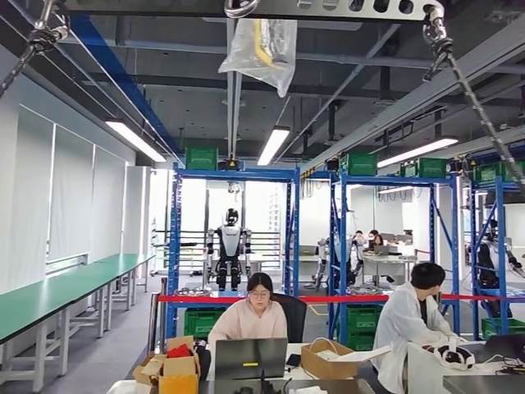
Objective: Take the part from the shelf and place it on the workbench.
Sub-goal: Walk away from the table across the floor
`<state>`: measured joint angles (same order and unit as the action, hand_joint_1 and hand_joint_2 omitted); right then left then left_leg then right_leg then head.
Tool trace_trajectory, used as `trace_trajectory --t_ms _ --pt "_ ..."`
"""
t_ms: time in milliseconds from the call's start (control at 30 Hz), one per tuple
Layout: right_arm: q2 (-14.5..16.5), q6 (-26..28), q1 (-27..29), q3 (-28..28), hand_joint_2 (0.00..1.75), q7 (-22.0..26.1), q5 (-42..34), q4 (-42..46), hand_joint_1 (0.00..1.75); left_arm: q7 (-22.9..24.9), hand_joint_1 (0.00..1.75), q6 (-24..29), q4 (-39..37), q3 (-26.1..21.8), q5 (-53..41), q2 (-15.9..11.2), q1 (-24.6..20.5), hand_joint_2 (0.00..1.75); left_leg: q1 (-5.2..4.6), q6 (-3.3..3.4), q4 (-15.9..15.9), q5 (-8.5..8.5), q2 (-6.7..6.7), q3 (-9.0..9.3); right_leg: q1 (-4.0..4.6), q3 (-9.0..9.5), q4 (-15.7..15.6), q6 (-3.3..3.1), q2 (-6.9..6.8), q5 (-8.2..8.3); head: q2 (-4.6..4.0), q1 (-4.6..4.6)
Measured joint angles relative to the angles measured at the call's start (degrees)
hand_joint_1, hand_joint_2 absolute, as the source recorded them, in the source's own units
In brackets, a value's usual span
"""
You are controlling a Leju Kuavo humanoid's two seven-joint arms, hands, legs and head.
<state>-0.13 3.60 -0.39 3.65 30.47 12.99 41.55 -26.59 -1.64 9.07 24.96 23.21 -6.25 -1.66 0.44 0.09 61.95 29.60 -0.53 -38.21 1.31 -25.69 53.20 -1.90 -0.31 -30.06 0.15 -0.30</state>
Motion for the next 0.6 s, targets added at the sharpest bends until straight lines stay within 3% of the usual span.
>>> trace_trajectory --t_ms 67,100,133,167,233,300,333,400,433,467,567,600 --pt "0.2 2.5 -1.5 -0.3 0.00 -0.8 1.3 -6.3 0.00 0.1 0.00 0.0 0.0 0.2 0.0 0.0 0.0 0.00 0.02 -0.29 6.7 5.72 0.07 -0.91 0.04 -1.89 0.3 -0.28 -0.20 1.35 -0.01 0.01" --pt "0.3 3.6 -2.1 -0.5 0.00 -1.6 1.8 -9.2 0.00 0.1 0.00 0.1 0.0 0.3 0.0 0.0 -0.1 0.00 0.05 -0.44 9.8 6.66 0.07 -0.93 0.05 -2.91 0.6 -0.25 -0.34 1.99 -0.01 0.01" --pt "0.3 4.6 -2.6 -0.6 0.00 -2.5 2.3 -12.0 0.00 0.2 0.00 0.2 0.0 0.3 0.0 0.0 -0.2 0.00 0.09 -0.58 11.7 6.02 0.07 -0.41 0.03 -4.10 0.9 -0.17 -0.48 2.60 -0.02 0.01" --pt "0.4 5.6 -3.0 -0.8 0.00 -3.6 2.8 -14.5 0.00 0.3 0.00 0.2 0.0 0.3 0.1 0.0 -0.2 0.00 0.16 -0.70 11.9 4.34 0.07 0.77 -0.01 -5.40 1.4 -0.01 -0.58 3.17 -0.02 0.01" --pt "0.5 7.3 -3.4 -0.9 0.00 -6.0 3.9 -18.4 0.00 0.5 0.00 0.3 0.0 0.4 0.1 0.0 -0.2 0.00 0.35 -0.88 7.1 1.58 0.08 5.75 -0.12 -7.99 2.8 0.46 -0.68 4.05 -0.02 0.01" --pt "0.5 8.6 -3.4 -0.9 0.00 -8.4 5.0 -21.3 0.00 0.5 0.00 0.4 0.0 0.4 0.2 0.0 -0.3 0.00 0.38 -0.66 -1.4 2.75 0.15 11.88 -0.06 -9.94 4.4 1.03 -0.71 4.68 -0.02 0.01" --pt "0.6 9.1 -3.4 -0.9 0.00 -9.5 5.5 -22.6 0.00 0.6 0.00 0.4 0.0 0.4 0.3 0.0 -0.4 0.00 0.29 -0.39 -4.2 3.75 0.20 13.66 -0.05 -10.54 5.0 1.31 -0.72 5.11 -0.01 0.00" --pt "0.6 9.8 -3.2 -0.9 0.00 -11.7 6.2 -24.9 0.00 0.7 0.00 0.4 0.0 0.4 0.5 0.0 -0.4 0.00 0.12 0.48 -5.8 4.10 0.17 14.07 -0.14 -11.16 5.3 1.89 -0.65 6.02 -0.01 -0.01" --pt "0.7 10.0 -2.9 -0.9 0.00 -12.6 6.5 -25.9 0.00 0.8 0.00 0.5 0.0 0.4 0.7 0.0 -0.3 0.00 0.11 1.01 -5.7 3.59 0.05 13.62 -0.25 -11.40 5.5 2.24 -0.51 5.52 0.00 -0.02" --pt "0.7 10.2 -2.5 -0.9 0.00 -13.4 6.8 -26.7 0.00 0.9 0.00 0.5 0.0 0.4 0.8 0.0 -0.3 0.00 0.12 1.54 -5.7 2.93 -0.08 13.06 -0.39 -11.73 6.5 2.60 -0.36 3.92 0.00 -0.03" --pt "1.1 11.0 -1.8 -0.8 0.00 -15.3 7.9 -28.4 0.00 1.0 0.00 0.8 0.0 0.4 1.2 0.1 -0.2 0.00 -0.11 2.42 -5.7 0.68 -0.31 10.58 -0.93 -13.50 15.4 3.47 -0.12 -4.53 -0.01 -0.06" --pt "1.2 11.4 -1.8 -0.7 0.00 -16.2 8.3 -28.8 0.00 1.0 0.00 0.9 0.0 0.4 1.3 0.1 -0.2 0.00 -0.23 2.49 -5.7 -0.08 -0.35 9.63 -1.07 -13.80 18.8 3.61 -0.11 -5.97 -0.02 -0.06"
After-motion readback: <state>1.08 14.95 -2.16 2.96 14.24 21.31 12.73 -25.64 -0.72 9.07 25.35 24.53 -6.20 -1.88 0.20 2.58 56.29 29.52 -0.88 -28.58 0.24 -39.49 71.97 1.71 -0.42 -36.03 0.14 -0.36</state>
